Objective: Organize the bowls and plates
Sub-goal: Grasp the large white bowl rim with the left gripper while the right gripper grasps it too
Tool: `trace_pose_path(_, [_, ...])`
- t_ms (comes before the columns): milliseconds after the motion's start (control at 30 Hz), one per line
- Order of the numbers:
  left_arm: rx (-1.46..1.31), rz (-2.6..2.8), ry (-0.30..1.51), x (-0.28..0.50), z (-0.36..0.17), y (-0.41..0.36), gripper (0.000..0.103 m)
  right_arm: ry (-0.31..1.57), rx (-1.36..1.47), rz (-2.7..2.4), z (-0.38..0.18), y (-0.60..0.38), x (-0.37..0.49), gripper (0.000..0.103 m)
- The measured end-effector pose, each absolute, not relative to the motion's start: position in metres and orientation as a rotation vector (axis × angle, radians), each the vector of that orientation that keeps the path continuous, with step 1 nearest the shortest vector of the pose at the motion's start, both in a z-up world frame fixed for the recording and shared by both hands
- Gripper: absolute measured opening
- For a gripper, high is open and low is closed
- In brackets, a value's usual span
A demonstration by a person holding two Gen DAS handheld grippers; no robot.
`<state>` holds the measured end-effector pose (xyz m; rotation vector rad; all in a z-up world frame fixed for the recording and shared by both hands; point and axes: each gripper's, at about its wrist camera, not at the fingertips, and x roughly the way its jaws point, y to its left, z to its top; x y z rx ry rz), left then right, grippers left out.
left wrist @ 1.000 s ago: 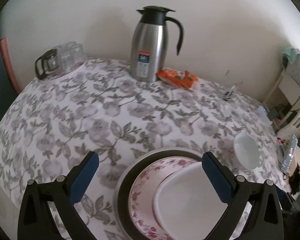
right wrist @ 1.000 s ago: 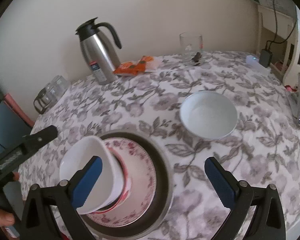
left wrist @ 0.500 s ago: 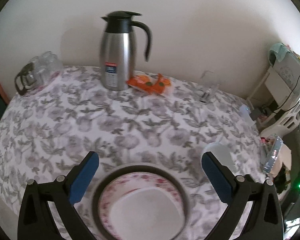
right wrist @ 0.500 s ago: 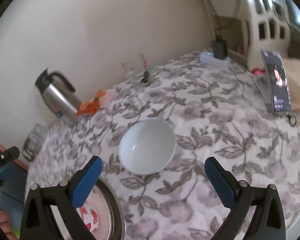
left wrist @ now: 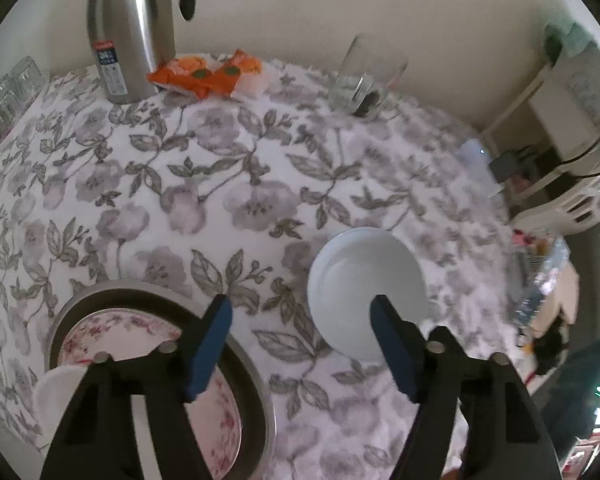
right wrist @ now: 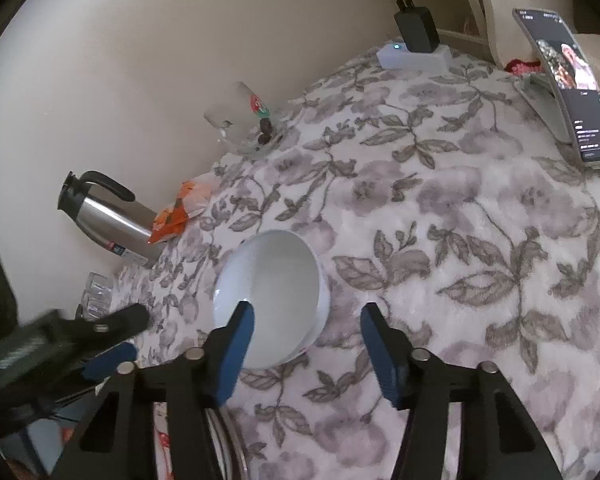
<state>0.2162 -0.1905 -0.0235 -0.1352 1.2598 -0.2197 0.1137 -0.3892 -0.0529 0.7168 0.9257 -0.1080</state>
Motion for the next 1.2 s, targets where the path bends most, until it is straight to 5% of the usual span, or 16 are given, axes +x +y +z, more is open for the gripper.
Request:
trace_pose_path(300, [-0.163,-0.192,1.345,0.232,-0.078,-0.211,0.037,0.978,0.723,-0.068,-0.076,-0.382,0.136,0.034])
trace_pose_path(667, [-0.229,-0.211,1.375,0.245,-0.102,-0.218,0.031,1.019,0.724,-0.084,-0.099,-0.381,0.151,0.022])
trace_pose_path(767, [-0.234,-0.215,1.367,0.246,-0.104,-0.217,0.018,1.020,0.722,-0.092,-0.100,-0.381,0.151,0.020])
trace_pose_path(1200, [-0.245,-0.284,1.330,0.232,-0.077,-0.217,0.013,0.982,0.642,-0.121,-0.070,-0.381,0.135,0.018])
